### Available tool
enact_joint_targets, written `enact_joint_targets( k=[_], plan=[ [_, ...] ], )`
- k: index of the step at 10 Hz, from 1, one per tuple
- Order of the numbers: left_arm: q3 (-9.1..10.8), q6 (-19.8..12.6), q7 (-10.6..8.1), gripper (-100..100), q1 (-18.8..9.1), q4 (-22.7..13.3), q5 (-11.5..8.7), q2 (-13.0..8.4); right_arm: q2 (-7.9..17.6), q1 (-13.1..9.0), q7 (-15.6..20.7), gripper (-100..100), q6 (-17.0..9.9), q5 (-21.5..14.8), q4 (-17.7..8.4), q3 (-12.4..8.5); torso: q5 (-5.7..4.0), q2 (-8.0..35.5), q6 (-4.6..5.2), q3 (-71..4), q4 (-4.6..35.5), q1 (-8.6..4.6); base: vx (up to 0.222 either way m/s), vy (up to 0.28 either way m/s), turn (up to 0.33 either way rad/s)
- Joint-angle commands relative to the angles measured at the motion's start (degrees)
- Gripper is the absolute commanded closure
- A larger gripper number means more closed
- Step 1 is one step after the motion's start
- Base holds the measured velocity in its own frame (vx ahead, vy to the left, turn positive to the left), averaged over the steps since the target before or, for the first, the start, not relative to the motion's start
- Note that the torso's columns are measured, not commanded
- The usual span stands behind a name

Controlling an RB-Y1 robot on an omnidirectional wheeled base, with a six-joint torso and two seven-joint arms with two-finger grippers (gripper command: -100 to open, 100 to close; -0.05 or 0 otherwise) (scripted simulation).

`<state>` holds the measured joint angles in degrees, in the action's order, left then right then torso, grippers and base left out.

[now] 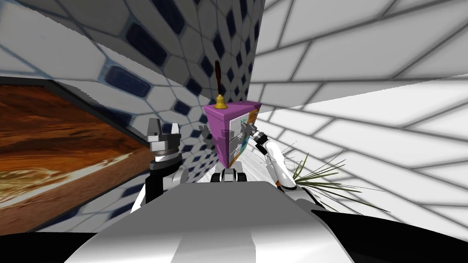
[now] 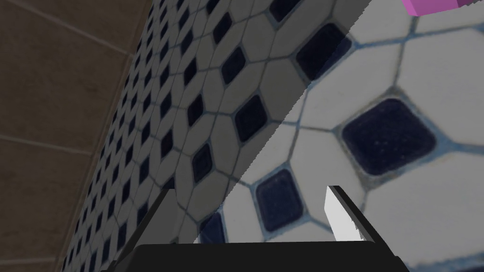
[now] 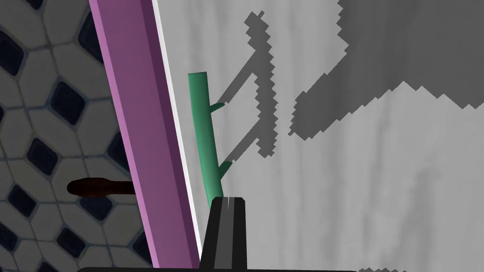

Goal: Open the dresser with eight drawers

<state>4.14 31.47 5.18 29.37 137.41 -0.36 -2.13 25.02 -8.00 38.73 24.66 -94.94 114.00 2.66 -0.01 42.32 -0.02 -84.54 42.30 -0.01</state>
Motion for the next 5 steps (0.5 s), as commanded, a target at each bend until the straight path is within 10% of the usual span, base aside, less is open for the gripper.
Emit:
enact_joint_targets(
  k=[1, 5],
  plan=[
    [0.00, 0.0, 0.00, 0, 0.0, 0.0, 0.0, 0.0, -0.5, -4.2, 0.4, 100, -2.0, -0.6, -3.9, 3.6, 0.03, -0.1, -0.01, -0.1, 0.0, 0.10, -0.050, -0.050, -0.148],
    [0.00, 0.0, 0.00, 0, 0.0, 0.0, 0.0, 0.0, -1.3, -11.6, 0.0, 100, -5.5, -2.2, -10.6, 10.3, 0.00, 0.0, -0.02, 0.0, 0.0, 0.00, -0.057, -0.060, -0.133]
  ],
)
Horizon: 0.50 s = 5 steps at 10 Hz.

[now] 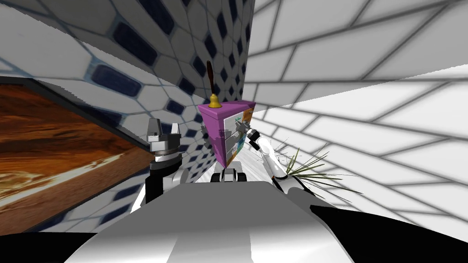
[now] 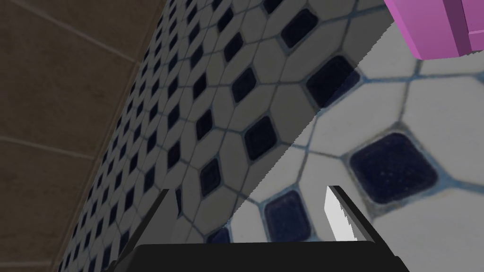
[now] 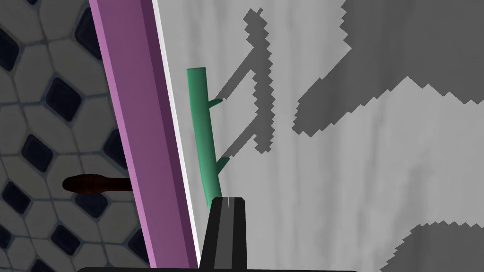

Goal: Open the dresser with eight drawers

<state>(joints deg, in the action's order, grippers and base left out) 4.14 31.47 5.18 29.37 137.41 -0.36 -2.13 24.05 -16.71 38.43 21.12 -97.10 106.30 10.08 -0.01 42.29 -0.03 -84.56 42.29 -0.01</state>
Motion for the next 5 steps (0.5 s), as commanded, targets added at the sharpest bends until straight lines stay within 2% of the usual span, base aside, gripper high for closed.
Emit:
enact_joint_targets(
  k=[1, 2, 3, 4, 5],
  plan=[
    [0.00, 0.0, 0.00, 0, 0.0, 0.0, 0.0, 0.0, -0.3, -5.0, 0.3, 100, -1.9, -0.1, -4.5, 4.5, 0.01, 0.0, 0.05, 0.0, 0.0, 0.00, -0.046, -0.051, -0.084],
    [0.00, 0.0, 0.00, 0, 0.0, 0.0, 0.0, 0.0, -0.7, -6.8, 0.1, 100, -3.7, -0.8, -6.4, 6.2, 0.02, 0.0, 0.01, 0.0, 0.0, 0.07, -0.063, -0.066, -0.172],
    [0.00, 0.0, 0.00, 0, 0.0, 0.0, 0.0, 0.0, -0.7, -8.8, 0.1, 100, -3.7, -0.8, -8.0, 7.9, 0.01, 0.0, 0.05, 0.0, 0.0, -0.01, -0.051, -0.062, -0.088],
    [0.00, 0.0, 0.00, 0, 0.0, 0.0, 0.0, 0.0, -1.0, -10.5, -0.1, 100, -5.4, -1.6, -9.9, 9.6, 0.01, 0.0, 0.01, 0.0, 0.0, 0.02, -0.046, -0.071, -0.164],
    [0.00, 0.0, 0.00, 0, 0.0, 0.0, 0.0, 0.0, -1.0, -12.3, -0.1, 100, -5.4, -1.6, -11.4, 11.3, 0.00, 0.0, 0.05, 0.0, 0.0, -0.02, -0.040, -0.058, -0.084]
  ],
)
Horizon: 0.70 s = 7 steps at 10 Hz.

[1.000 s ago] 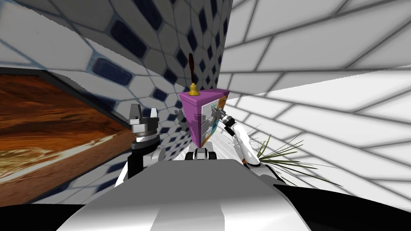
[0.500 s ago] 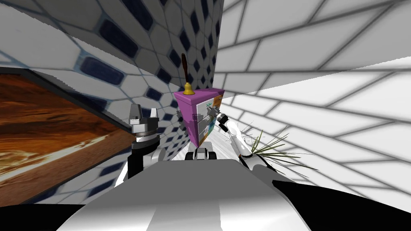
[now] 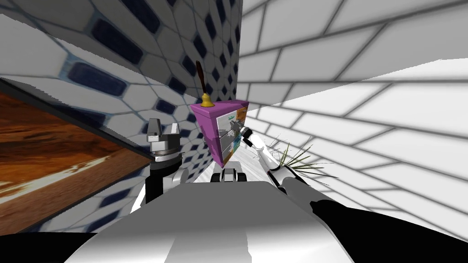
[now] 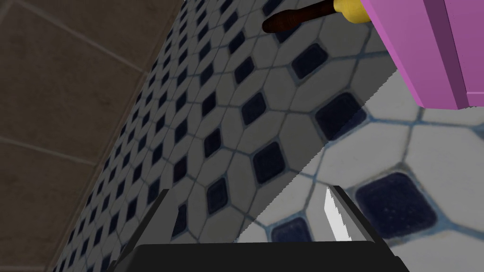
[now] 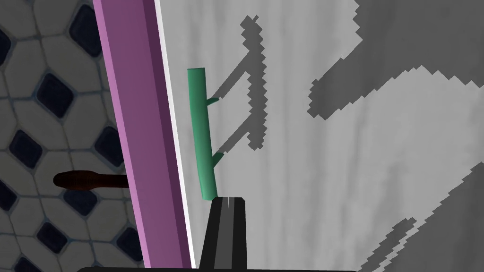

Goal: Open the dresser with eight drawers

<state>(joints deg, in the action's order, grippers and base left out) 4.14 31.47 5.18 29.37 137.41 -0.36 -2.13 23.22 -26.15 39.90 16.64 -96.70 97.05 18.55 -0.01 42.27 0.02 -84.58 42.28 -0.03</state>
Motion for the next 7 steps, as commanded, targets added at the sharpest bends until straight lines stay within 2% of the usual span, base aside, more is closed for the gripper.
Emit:
enact_joint_targets(
  k=[1, 2, 3, 7],
  plan=[
    [0.00, 0.0, 0.00, 0, 0.0, 0.0, 0.0, 0.0, -0.2, -3.7, -1.6, 100, -1.0, -2.0, -2.2, 3.2, 0.01, 0.0, -0.04, 0.0, 0.0, 0.07, -0.021, -0.028, 0.014],
    [-0.01, 0.0, 0.00, 0, 0.0, 0.0, 0.0, 0.0, -0.2, -3.1, -1.1, 100, -1.0, -1.8, -2.0, 2.7, 0.05, 0.0, -0.04, 0.0, 0.0, 0.17, -0.007, -0.010, 0.007],
    [-0.01, 0.0, 0.00, 0, 0.0, 0.0, 0.0, 0.0, 0.9, -4.2, -1.6, -100, 0.7, -2.6, -1.7, 2.8, 0.04, -0.1, -0.01, 0.0, 0.0, 0.16, 0.005, 0.017, -0.055],
    [-0.01, 0.0, 0.00, 0, 0.0, 0.0, 0.0, 0.0, 3.6, -6.6, -2.4, -100, 5.0, -3.7, -1.3, 2.5, 0.01, 0.0, -0.02, 0.0, 0.0, 0.05, 0.014, 0.045, -0.043]
  ],
)
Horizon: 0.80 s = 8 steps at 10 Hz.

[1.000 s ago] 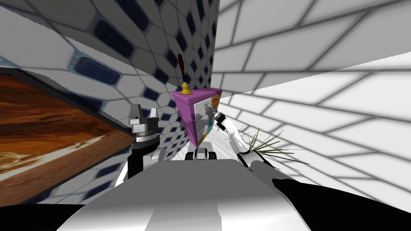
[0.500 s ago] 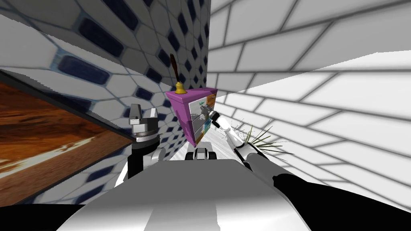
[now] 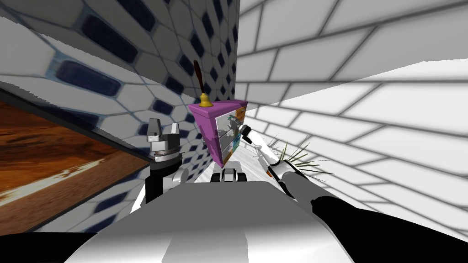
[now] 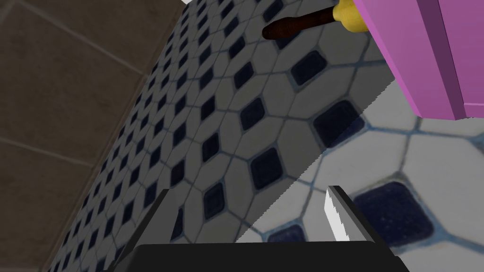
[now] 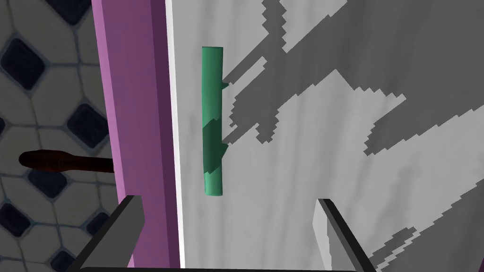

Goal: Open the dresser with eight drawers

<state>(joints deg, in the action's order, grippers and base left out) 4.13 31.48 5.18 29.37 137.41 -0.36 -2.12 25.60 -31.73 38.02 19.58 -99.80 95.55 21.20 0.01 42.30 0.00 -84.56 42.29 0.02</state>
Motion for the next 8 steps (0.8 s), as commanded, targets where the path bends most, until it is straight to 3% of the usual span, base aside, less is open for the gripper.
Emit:
enact_joint_targets(
  k=[1, 8],
  plan=[
    [0.00, 0.0, 0.00, 0, 0.0, 0.0, 0.0, 0.0, 1.9, -1.7, -0.8, -100, 3.2, -0.9, 0.3, -0.2, -0.01, 0.0, 0.00, 0.0, 0.0, -0.03, 0.012, 0.042, -0.046],
    [0.00, 0.0, 0.00, 0, 0.0, 0.0, 0.0, 0.0, 6.7, -5.8, -2.2, -100, 10.6, -2.6, 0.9, -0.8, -0.01, 0.0, 0.00, 0.0, 0.0, -0.03, 0.010, 0.037, -0.043]
  ],
)
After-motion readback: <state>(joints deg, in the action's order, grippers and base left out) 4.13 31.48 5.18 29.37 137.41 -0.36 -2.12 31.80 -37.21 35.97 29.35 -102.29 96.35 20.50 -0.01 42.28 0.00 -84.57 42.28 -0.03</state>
